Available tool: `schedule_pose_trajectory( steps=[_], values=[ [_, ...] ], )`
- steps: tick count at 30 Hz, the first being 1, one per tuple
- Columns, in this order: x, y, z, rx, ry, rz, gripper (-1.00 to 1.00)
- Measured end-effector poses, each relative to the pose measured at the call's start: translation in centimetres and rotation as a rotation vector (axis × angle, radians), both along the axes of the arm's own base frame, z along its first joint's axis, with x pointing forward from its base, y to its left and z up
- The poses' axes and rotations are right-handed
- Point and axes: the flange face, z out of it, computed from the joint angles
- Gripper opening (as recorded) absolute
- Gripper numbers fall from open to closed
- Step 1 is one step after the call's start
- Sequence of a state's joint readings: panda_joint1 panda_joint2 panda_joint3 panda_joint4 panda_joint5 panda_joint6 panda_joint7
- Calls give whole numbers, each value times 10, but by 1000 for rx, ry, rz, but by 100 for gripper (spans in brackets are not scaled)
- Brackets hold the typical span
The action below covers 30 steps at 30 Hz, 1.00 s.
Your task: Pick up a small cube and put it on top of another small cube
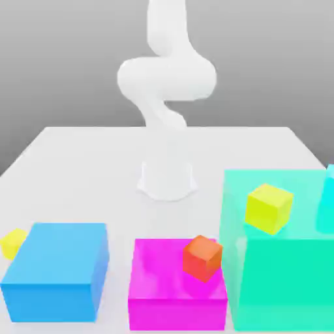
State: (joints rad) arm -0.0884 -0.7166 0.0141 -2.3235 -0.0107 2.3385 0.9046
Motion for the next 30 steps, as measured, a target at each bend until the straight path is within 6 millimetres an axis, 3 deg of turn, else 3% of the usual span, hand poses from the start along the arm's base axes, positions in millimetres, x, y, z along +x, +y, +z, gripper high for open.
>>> schedule_pose_trajectory(
  steps=[6, 12, 18, 22, 26, 30],
  values=[
    [49, -83, -102, 143, 137, -386, 0],
    [53, -173, -210, 292, 246, -769, 0],
    [16, -250, -321, 452, 334, -1157, 0],
    [-36, -299, -392, 574, 376, -1448, 0],
    [-77, -312, -460, 687, 426, -1682, 0],
    [-89, -315, -511, 719, 437, -1748, 0]
  ],
)
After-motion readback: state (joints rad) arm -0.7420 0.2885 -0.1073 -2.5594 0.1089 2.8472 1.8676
